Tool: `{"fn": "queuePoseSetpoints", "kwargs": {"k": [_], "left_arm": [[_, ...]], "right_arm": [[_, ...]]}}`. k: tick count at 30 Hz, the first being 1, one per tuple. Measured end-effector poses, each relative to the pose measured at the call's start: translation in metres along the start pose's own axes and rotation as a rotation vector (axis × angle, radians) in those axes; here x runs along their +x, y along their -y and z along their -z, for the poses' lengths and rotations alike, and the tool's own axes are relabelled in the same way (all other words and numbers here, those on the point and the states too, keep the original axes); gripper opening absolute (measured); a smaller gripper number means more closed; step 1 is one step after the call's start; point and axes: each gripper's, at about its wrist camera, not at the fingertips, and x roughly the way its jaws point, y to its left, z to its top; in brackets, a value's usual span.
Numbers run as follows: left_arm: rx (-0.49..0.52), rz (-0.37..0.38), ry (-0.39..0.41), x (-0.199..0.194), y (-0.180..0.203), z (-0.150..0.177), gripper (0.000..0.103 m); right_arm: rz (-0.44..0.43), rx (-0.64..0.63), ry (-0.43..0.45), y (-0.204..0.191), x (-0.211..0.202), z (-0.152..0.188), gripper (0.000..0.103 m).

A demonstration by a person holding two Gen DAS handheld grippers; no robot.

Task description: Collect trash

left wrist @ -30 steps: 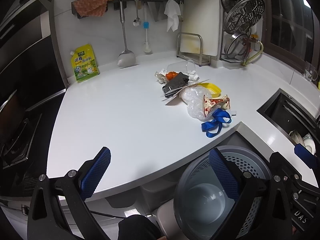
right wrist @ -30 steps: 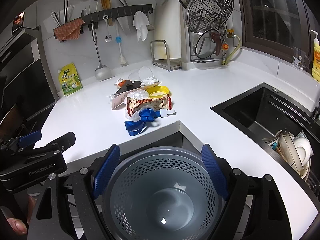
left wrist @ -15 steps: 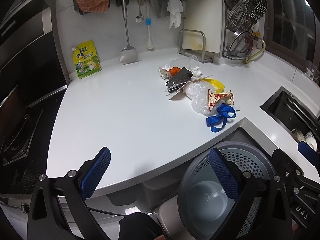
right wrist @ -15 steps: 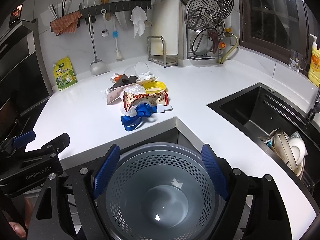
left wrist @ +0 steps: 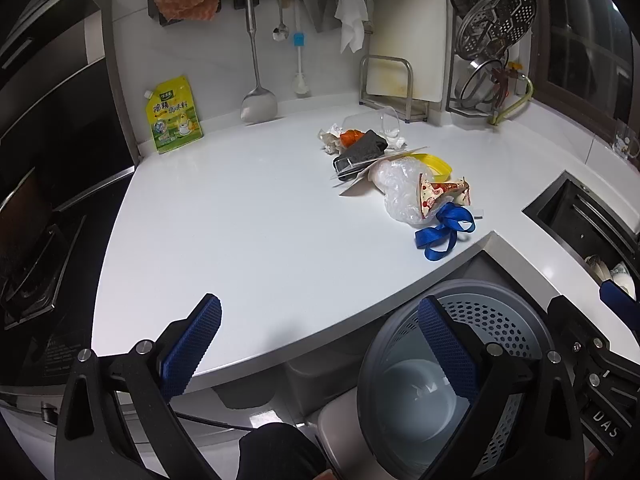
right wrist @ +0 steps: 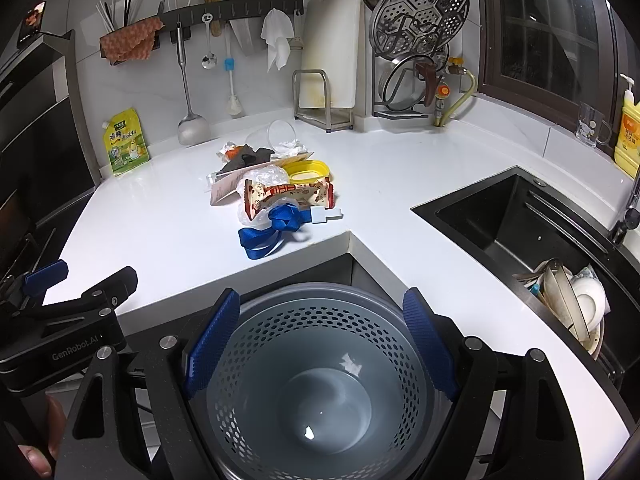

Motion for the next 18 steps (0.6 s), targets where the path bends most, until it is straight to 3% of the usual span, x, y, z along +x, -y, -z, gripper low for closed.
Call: {"fn": "queuePoseSetpoints", "kwargs": {"k": [18], "left_arm": [[-0.025, -0.01, -0.009, 0.014, -0.004, 0.0, 0.097]], "right_arm": [[-0.019, 0.02, -0.016, 0.014, 0.02, 0.005, 0.08]]}}
